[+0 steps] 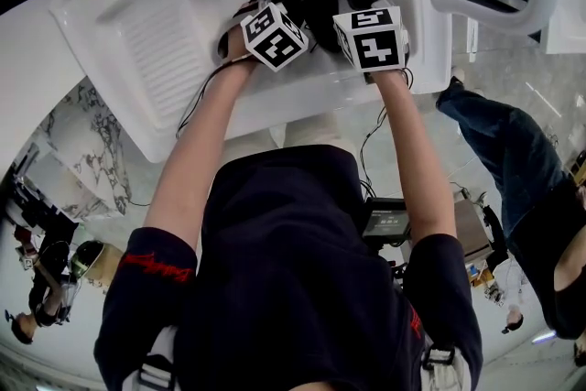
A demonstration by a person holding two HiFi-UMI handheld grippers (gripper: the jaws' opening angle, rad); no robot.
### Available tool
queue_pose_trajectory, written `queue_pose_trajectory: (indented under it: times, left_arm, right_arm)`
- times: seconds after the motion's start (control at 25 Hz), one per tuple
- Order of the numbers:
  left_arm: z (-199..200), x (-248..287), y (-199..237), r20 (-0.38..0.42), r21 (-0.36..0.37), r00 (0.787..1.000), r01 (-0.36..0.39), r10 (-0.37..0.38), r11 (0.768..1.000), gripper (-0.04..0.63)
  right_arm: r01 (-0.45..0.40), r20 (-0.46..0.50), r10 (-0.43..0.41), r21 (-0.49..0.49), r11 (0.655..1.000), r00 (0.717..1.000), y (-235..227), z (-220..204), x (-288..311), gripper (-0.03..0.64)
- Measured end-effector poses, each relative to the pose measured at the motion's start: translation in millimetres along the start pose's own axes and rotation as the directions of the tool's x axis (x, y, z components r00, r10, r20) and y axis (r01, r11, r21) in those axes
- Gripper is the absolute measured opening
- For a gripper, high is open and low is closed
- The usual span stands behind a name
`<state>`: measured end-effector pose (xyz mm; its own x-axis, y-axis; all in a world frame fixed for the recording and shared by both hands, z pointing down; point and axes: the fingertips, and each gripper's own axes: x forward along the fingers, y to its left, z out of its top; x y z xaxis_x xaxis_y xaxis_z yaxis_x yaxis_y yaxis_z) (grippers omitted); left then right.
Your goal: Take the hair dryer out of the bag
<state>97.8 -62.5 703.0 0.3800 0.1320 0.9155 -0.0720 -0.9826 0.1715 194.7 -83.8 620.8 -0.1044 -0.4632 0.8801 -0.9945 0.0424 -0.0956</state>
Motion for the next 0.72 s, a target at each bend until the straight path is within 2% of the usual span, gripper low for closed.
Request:
queue_pose_trajectory:
  times: [0.72]
  left_arm:
    - [6.3, -40.5, -14.3, 0.038, 0.02, 0.999, 0.032, -0.033, 0.999, 0.209]
  right_arm:
    - [0.026, 0.077, -0.026, -0.001, 1.0, 0.997, -0.9, 26.9, -28.6, 0.04]
